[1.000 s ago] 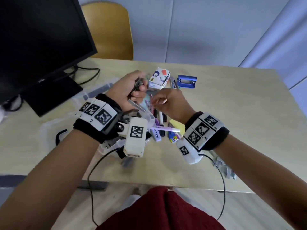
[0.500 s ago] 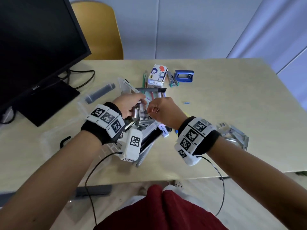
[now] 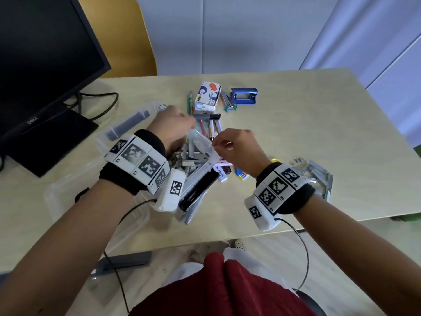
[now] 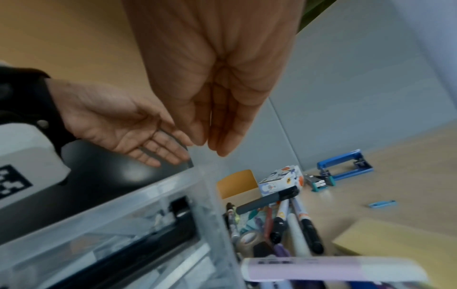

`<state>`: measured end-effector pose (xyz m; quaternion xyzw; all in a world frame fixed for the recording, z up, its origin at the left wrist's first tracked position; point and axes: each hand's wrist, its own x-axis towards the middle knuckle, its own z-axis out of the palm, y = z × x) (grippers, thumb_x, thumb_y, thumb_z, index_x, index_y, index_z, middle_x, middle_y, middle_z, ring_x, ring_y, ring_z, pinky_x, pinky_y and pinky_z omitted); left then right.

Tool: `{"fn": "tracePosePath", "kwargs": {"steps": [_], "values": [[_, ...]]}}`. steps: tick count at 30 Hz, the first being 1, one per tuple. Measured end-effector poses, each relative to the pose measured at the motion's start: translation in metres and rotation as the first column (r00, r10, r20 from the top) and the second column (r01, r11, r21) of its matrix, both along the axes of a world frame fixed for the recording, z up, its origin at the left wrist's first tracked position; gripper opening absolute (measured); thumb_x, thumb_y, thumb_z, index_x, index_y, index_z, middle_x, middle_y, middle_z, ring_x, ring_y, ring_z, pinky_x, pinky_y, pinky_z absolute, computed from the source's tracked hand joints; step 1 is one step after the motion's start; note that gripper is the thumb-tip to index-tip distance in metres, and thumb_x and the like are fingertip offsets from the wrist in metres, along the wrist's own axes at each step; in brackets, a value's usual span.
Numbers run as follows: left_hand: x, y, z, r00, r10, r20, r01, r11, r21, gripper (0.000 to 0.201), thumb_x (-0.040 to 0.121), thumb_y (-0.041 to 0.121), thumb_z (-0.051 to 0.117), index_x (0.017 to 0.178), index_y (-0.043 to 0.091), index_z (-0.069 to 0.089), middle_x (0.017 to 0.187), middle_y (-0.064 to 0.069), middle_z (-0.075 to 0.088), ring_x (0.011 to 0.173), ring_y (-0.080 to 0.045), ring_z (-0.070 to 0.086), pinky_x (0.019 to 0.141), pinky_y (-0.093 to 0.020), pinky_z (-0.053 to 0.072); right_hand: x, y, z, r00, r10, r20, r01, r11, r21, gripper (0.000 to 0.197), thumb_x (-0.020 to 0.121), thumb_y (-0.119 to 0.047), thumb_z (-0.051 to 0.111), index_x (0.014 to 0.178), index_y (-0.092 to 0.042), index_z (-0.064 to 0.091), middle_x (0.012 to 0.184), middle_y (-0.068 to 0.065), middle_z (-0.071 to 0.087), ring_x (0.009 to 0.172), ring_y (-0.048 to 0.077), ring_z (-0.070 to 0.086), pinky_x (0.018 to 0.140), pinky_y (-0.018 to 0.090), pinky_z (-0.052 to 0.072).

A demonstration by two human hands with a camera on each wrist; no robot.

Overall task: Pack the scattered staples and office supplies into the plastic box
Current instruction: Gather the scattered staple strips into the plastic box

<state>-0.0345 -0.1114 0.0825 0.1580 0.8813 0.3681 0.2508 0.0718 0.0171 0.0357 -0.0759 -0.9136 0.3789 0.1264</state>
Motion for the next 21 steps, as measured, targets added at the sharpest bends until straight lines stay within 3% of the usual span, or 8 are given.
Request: {"fn": "tracePosePath", "kwargs": {"steps": [4, 8, 10, 11, 14, 18, 21], "values": [[0.009, 0.023, 0.018, 0.999, -0.048, -0.009, 0.049, 0.988, 0.148, 0.022, 0.092, 0.016, 0.05, 0.1, 0.004, 0.066, 0.084, -0.004, 0.064, 0.071, -0.011, 0.057, 0.062, -0.014, 0.043, 0.02, 0.034, -0.002, 0.995, -0.076, 0.063, 0.074, 0.997, 0.031, 0.011, 0.077, 0.005, 0.059, 0.079, 0.003, 0.07, 0.08, 0.015, 0.069, 0.074, 0.029, 0.063, 0.076, 0.032, 0.049], [0.033, 0.06, 0.024, 0.993, -0.107, 0.046, 0.092, 0.963, 0.255, 0.022, 0.09, 0.015, 0.05, 0.094, 0.004, 0.068, 0.078, -0.007, 0.066, 0.058, -0.009, 0.055, 0.042, -0.005, 0.037, 0.045, 0.082, -0.011, 0.969, -0.215, 0.122, 0.215, 0.977, 0.014, 0.01, 0.077, 0.003, 0.059, 0.079, 0.002, 0.07, 0.08, 0.015, 0.069, 0.075, 0.027, 0.064, 0.065, 0.005, 0.039], [0.049, 0.083, 0.017, 0.983, -0.159, 0.096, 0.127, 0.95, 0.284, 0.021, 0.091, 0.015, 0.048, 0.086, 0.006, 0.066, 0.07, -0.003, 0.065, 0.05, -0.006, 0.054, 0.041, -0.005, 0.037, 0.062, 0.11, -0.017, 0.946, -0.28, 0.162, 0.278, 0.96, 0.031, 0.01, 0.078, 0.002, 0.059, 0.08, 0.002, 0.07, 0.081, 0.015, 0.07, 0.074, 0.025, 0.064, 0.063, 0.003, 0.037], [0.057, 0.095, 0.011, 0.974, -0.188, 0.128, 0.144, 0.946, 0.292, 0.021, 0.091, 0.015, 0.047, 0.08, 0.008, 0.064, 0.068, -0.003, 0.064, 0.048, -0.005, 0.054, 0.041, -0.006, 0.037, 0.071, 0.124, -0.02, 0.935, -0.301, 0.187, 0.296, 0.954, 0.056, 0.011, 0.078, 0.002, 0.059, 0.081, 0.002, 0.07, 0.082, 0.015, 0.07, 0.073, 0.023, 0.062, 0.064, 0.003, 0.038], [0.08, 0.132, -0.014, 0.942, -0.263, 0.21, 0.204, 0.943, 0.264, 0.023, 0.09, 0.014, 0.047, 0.071, 0.015, 0.06, 0.067, -0.003, 0.063, 0.049, -0.008, 0.053, 0.044, -0.012, 0.037, 0.101, 0.162, -0.03, 0.894, -0.311, 0.323, 0.272, 0.949, 0.16, 0.014, 0.08, -0.001, 0.058, 0.088, -0.002, 0.07, 0.09, 0.011, 0.071, 0.075, 0.014, 0.058, 0.076, 0.019, 0.046], [0.103, 0.172, -0.054, 0.915, -0.305, 0.265, 0.273, 0.95, 0.152, 0.018, 0.087, 0.011, 0.049, 0.072, 0.009, 0.06, 0.066, -0.006, 0.062, 0.045, -0.009, 0.052, 0.037, -0.008, 0.034, 0.135, 0.196, -0.049, 0.814, -0.259, 0.52, 0.15, 0.959, 0.243, 0.029, 0.081, -0.012, 0.064, 0.11, -0.01, 0.064, 0.11, 0.007, 0.063, 0.097, 0.017, 0.057, 0.084, 0.02, 0.036], [0.114, 0.191, -0.081, 0.913, -0.352, 0.205, 0.354, 0.935, 0.032, 0.015, 0.085, 0.01, 0.049, 0.075, 0.009, 0.059, 0.068, -0.006, 0.062, 0.061, -0.02, 0.055, 0.056, -0.014, 0.043, 0.149, 0.211, -0.058, 0.744, -0.217, 0.632, 0.061, 0.964, 0.259, 0.064, 0.074, -0.029, 0.074, 0.131, -0.02, 0.047, 0.13, 0.005, 0.047, 0.12, 0.022, 0.042, 0.1, 0.032, 0.035]]}}
